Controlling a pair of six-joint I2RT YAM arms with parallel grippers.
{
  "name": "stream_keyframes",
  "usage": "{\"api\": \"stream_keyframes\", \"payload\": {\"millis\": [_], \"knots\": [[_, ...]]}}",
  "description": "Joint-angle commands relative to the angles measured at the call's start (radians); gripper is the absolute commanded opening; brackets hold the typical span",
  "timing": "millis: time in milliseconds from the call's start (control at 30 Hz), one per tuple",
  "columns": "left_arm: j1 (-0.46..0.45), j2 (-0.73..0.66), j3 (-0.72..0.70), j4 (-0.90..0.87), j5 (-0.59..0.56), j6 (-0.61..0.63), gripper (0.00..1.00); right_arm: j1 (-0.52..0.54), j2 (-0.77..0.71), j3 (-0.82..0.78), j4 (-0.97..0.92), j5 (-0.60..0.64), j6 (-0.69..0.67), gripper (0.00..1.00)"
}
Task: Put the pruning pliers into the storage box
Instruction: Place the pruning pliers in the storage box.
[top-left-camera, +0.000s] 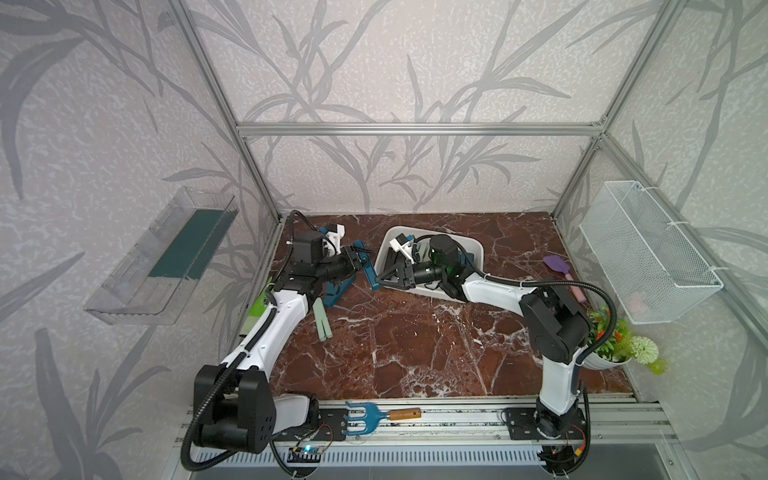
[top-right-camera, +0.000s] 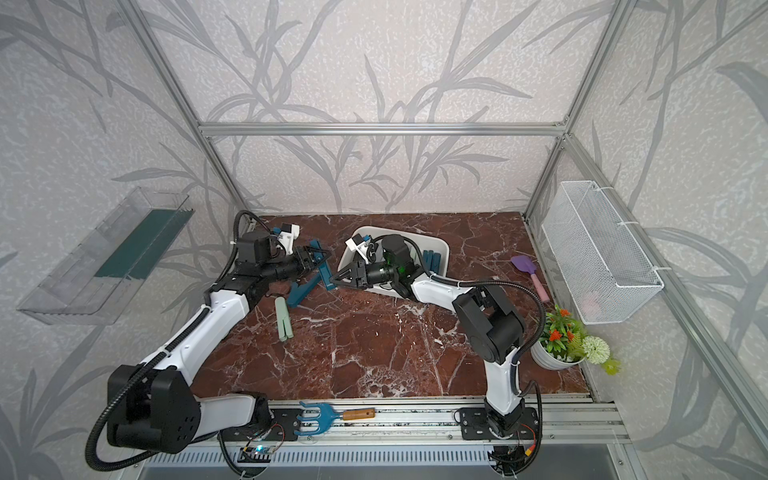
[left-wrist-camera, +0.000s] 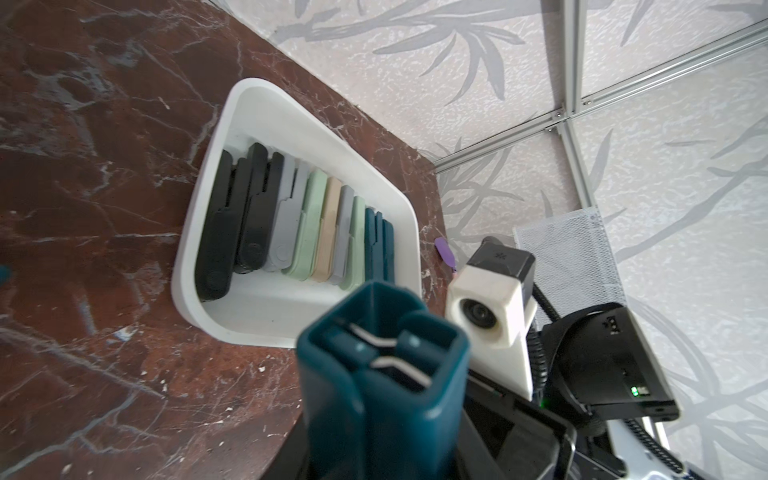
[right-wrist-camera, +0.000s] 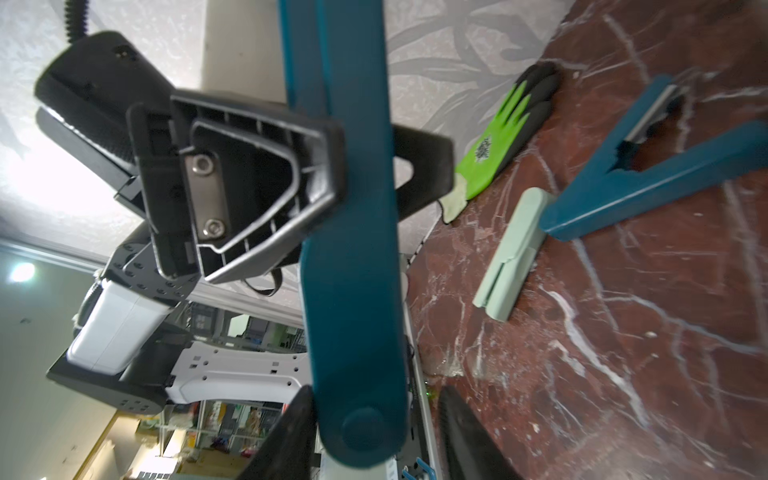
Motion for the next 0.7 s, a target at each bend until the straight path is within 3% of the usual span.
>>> {"api": "stream_keyframes", "payload": {"millis": [0,67,233,367,667], "knots": [[-0.004,-0.007,0.059,-0.090,-0.047,0.048,0.27,-0.027,-0.117,0.068,-0.380,0.150,-0.308,0.57],[-0.006,0.006,0.080,-0.140,-0.089,0.057,0.27,0.004,-0.161,0.125,-0.591,0.268,-0.511,0.60],[-0.017,0.063,0.119,-0.218,-0.173,0.016,0.27,0.108,-0.180,0.191,-0.787,0.494,-0.734,0.62],[-0.048,0.093,0.126,-0.254,-0.232,-0.012,0.27,0.163,-0.161,0.224,-0.810,0.578,-0.777,0.64],[-0.084,0.077,0.145,-0.239,-0.243,-0.081,0.27,0.234,-0.049,0.334,-0.865,0.753,-0.811,0.67]]}}
